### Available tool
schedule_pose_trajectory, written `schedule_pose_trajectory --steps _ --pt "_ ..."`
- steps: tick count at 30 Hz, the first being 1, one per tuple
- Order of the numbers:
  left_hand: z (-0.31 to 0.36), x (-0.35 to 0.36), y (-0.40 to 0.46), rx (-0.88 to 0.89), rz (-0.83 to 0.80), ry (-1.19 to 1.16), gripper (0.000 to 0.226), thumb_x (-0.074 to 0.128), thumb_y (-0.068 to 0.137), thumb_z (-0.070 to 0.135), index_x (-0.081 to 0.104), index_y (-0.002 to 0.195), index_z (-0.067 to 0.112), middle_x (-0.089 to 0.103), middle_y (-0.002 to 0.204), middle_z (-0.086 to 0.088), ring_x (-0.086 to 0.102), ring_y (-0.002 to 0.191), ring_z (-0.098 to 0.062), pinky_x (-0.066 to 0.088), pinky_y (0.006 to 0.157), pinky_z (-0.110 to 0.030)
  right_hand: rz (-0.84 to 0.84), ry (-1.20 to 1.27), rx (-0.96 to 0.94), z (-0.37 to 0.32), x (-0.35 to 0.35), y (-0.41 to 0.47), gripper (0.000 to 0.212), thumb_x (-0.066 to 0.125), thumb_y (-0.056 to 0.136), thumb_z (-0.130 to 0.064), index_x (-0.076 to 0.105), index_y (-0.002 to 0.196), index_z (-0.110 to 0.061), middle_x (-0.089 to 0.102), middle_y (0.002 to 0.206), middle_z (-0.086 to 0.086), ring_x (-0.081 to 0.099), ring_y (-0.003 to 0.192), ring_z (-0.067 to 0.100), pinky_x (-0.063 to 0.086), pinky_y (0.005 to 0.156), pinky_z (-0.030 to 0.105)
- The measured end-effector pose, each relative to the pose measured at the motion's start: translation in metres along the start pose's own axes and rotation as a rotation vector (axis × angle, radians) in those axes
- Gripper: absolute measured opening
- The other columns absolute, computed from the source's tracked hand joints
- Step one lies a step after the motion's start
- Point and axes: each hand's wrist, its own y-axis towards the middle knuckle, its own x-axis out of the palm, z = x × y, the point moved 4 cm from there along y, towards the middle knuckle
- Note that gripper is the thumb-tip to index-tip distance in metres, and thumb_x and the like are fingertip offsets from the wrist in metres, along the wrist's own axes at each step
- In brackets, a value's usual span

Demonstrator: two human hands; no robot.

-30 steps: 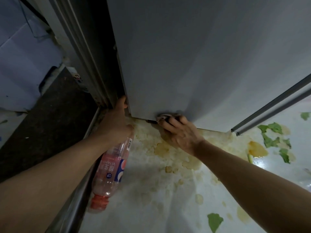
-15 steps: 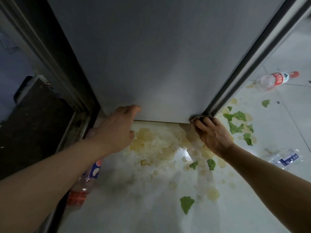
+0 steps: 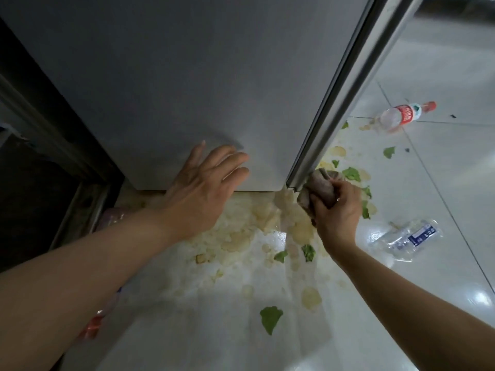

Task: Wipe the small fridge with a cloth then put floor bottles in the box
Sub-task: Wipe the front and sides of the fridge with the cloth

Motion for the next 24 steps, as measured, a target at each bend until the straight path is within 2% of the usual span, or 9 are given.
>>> schedule_pose_trajectory --steps 1,4,5,9,13,16,19,22,24 --pt "0.002 0.002 0.004 0.039 0.021 0.023 0.048 0.053 0.066 -0.007 0.060 0.111 0.008 0.052 0.134 -0.010 0.044 0.126 -0.029 0.027 0.104 -0.056 -0.021 0.027 0.048 0.002 0.012 0.003 0.042 0.073 0.076 -0.009 0.051 0.112 -0.010 0.044 0.111 0.003 0.048 0.098 0.019 0.047 0.082 0.035" --pt "0.001 0.011 0.018 0.119 0.061 0.088 0.045 0.052 0.071 -0.004 0.059 0.112 0.011 0.048 0.139 -0.009 0.037 0.131 -0.029 0.016 0.108 -0.055 -0.036 0.087 0.152 0.004 0.047 0.008 0.048 0.074 0.072 -0.011 0.041 0.106 -0.019 0.051 0.104 0.001 0.052 0.092 0.018 0.040 0.068 0.013" --pt "0.000 0.014 0.022 0.136 0.066 0.104 0.045 0.050 0.072 -0.003 0.057 0.114 0.012 0.045 0.142 -0.008 0.033 0.133 -0.028 0.011 0.109 -0.053 -0.020 0.121 0.175 0.006 0.054 0.010 0.049 0.073 0.070 -0.009 0.039 0.103 -0.020 0.052 0.101 0.002 0.054 0.091 0.021 0.040 0.065 0.012" --pt "-0.005 0.022 0.033 0.154 0.067 0.169 0.048 0.033 0.080 0.004 0.053 0.123 0.014 0.038 0.149 -0.003 0.027 0.137 -0.024 0.001 0.110 -0.052 -0.080 0.060 0.153 0.017 0.063 0.019 0.054 0.075 0.067 -0.013 0.035 0.103 -0.017 0.053 0.099 0.006 0.056 0.089 0.025 0.054 0.071 0.042" --pt "0.001 0.020 0.032 0.143 0.067 0.188 0.049 0.036 0.079 0.002 0.055 0.124 0.011 0.039 0.148 -0.004 0.028 0.136 -0.023 0.005 0.109 -0.054 -0.261 0.050 0.128 0.020 0.062 0.032 0.059 0.080 0.063 -0.009 0.033 0.096 -0.022 0.059 0.090 0.004 0.064 0.076 0.022 0.057 0.050 0.032" --pt "0.006 0.008 0.033 0.149 0.064 0.224 0.053 0.043 0.074 0.002 0.055 0.125 0.009 0.042 0.146 -0.008 0.038 0.134 -0.026 0.008 0.108 -0.054 -0.227 -0.042 0.075 0.013 0.057 0.034 0.056 0.081 0.063 -0.013 0.034 0.093 -0.020 0.059 0.086 0.003 0.061 0.074 0.021 0.053 0.054 0.033" --pt "0.009 -0.014 0.039 0.142 0.085 0.257 0.055 0.044 0.071 0.002 0.056 0.124 0.007 0.044 0.145 -0.010 0.044 0.131 -0.030 0.016 0.108 -0.056 -0.154 -0.052 0.006 0.001 0.046 0.032 0.049 0.077 0.064 -0.011 0.036 0.089 -0.019 0.054 0.070 -0.007 0.054 0.062 0.010 0.037 0.045 0.017" --pt "0.010 -0.041 0.049 0.135 0.153 0.273 0.049 0.034 0.078 0.004 0.056 0.122 0.008 0.044 0.145 -0.009 0.043 0.131 -0.030 0.019 0.107 -0.057 -0.100 -0.018 -0.039 -0.016 0.028 0.036 0.045 0.075 0.065 -0.014 0.038 0.088 -0.017 0.053 0.071 -0.005 0.052 0.062 0.012 0.036 0.045 0.021" --pt "0.012 -0.060 0.057 0.151 0.200 0.269 0.047 0.041 0.078 0.004 0.053 0.123 0.009 0.041 0.147 -0.009 0.040 0.134 -0.028 0.013 0.106 -0.056 -0.075 0.000 -0.099 -0.034 0.013 0.041 0.046 0.077 0.065 -0.019 0.037 0.089 -0.018 0.055 0.074 -0.002 0.052 0.062 0.013 0.041 0.046 0.027"
